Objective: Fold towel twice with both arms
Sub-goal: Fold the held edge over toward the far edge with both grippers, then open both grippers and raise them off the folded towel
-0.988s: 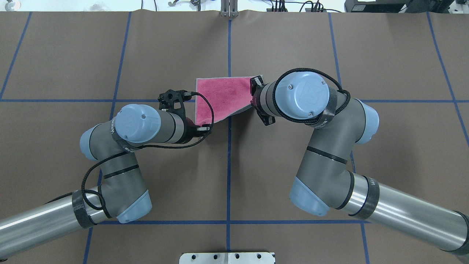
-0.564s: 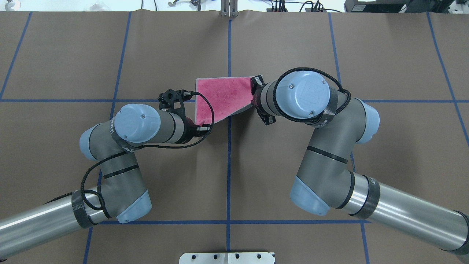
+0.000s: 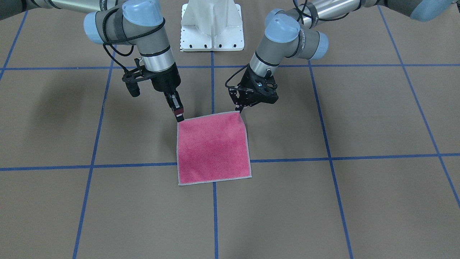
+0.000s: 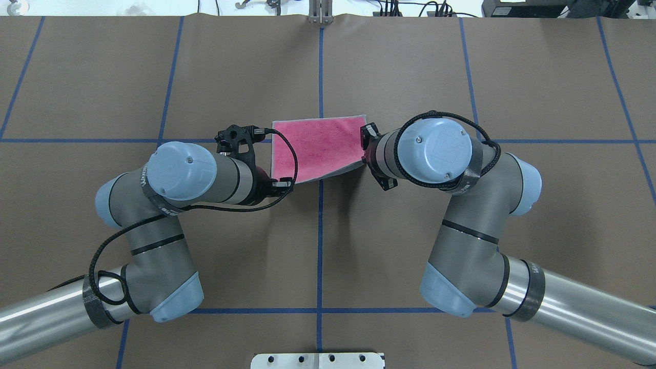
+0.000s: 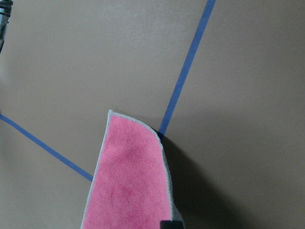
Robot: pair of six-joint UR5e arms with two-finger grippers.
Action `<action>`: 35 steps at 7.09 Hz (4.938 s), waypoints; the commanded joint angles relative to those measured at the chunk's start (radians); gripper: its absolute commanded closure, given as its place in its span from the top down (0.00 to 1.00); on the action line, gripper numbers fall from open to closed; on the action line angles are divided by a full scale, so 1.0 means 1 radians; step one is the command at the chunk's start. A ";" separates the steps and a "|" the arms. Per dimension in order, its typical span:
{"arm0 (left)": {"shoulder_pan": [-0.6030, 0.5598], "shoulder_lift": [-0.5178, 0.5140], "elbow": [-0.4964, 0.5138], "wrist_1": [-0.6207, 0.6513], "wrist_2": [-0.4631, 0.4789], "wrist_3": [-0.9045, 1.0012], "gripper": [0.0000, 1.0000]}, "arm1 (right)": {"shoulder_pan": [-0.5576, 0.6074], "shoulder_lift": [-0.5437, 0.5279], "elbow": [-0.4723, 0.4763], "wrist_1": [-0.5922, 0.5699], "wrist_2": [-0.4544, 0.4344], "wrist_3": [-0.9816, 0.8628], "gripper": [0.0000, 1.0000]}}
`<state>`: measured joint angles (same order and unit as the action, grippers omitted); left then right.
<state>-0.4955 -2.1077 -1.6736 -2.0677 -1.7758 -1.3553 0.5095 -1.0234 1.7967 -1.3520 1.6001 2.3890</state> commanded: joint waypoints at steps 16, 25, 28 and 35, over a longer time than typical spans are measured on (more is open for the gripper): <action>-0.149 -0.236 0.304 0.074 -0.033 0.096 0.00 | 0.063 0.069 -0.155 -0.001 -0.005 -0.211 0.00; -0.166 -0.267 0.368 0.072 -0.031 0.094 0.27 | 0.083 0.123 -0.284 0.086 -0.005 -0.246 0.14; -0.227 -0.337 0.442 0.072 -0.089 0.051 1.00 | 0.119 0.121 -0.284 0.085 0.026 -0.343 1.00; -0.216 -0.158 0.420 -0.344 -0.140 -0.280 1.00 | 0.279 -0.053 -0.205 0.070 0.351 -0.958 1.00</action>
<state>-0.7133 -2.2863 -1.2469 -2.3626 -1.9134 -1.4902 0.7463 -1.0328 1.5744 -1.2794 1.8872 1.5536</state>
